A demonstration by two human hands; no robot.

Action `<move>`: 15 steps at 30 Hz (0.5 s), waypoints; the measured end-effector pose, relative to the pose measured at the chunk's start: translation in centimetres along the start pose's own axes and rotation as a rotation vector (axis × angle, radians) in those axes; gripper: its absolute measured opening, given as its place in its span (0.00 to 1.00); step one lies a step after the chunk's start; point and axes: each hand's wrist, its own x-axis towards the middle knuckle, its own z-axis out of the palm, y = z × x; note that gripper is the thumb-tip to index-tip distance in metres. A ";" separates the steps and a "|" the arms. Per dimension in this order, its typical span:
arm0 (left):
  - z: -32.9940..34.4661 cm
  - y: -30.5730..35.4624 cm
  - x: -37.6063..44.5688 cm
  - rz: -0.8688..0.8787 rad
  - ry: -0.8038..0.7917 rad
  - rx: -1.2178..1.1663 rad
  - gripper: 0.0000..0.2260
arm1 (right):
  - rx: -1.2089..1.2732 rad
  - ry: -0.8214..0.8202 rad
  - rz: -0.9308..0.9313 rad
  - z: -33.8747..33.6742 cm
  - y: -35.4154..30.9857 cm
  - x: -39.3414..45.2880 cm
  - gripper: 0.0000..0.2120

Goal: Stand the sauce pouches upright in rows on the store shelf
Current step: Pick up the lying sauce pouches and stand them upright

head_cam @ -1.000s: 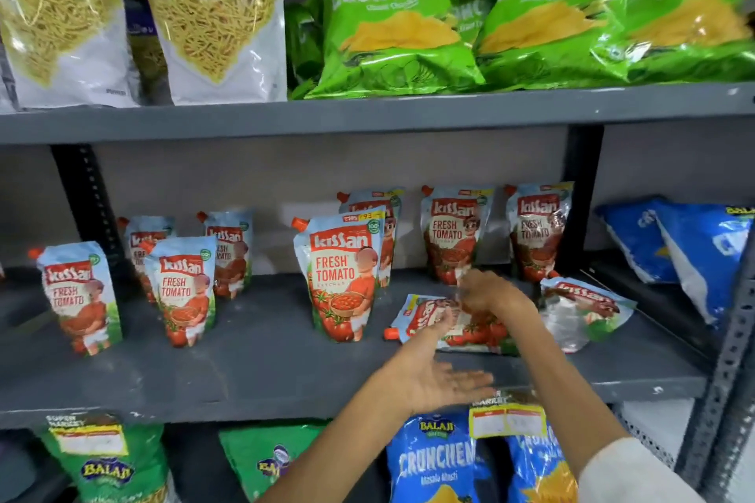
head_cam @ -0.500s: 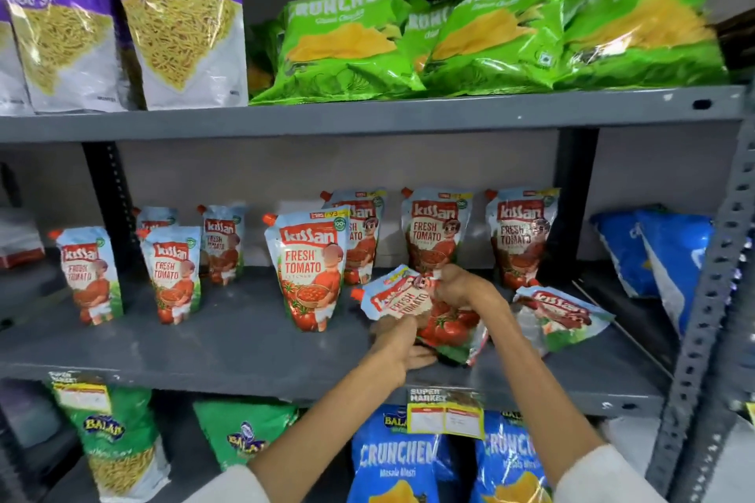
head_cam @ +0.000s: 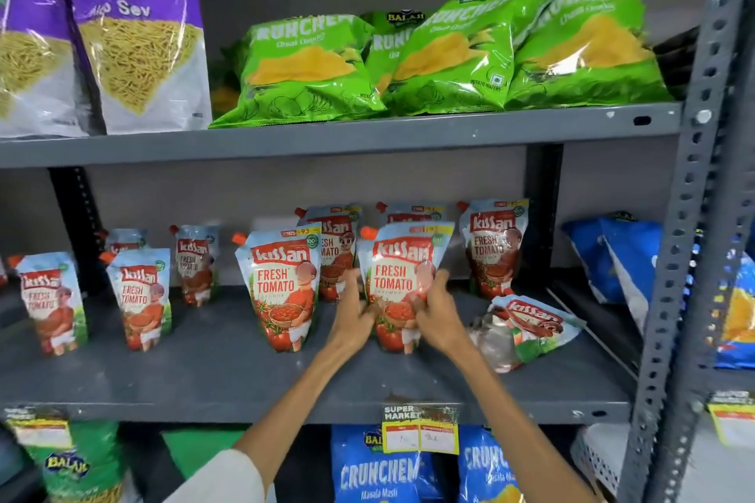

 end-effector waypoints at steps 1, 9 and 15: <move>0.0 -1.0 0.0 -0.011 -0.019 0.032 0.23 | -0.003 0.010 0.008 0.4 0.6 -0.4 0.12; 1.3 -2.0 -1.5 0.115 0.278 0.102 0.25 | -0.098 0.110 0.060 -0.5 0.9 -0.7 0.14; 5.7 1.9 -2.4 0.366 0.209 0.064 0.06 | -0.322 0.500 0.074 -8.1 0.0 -2.1 0.12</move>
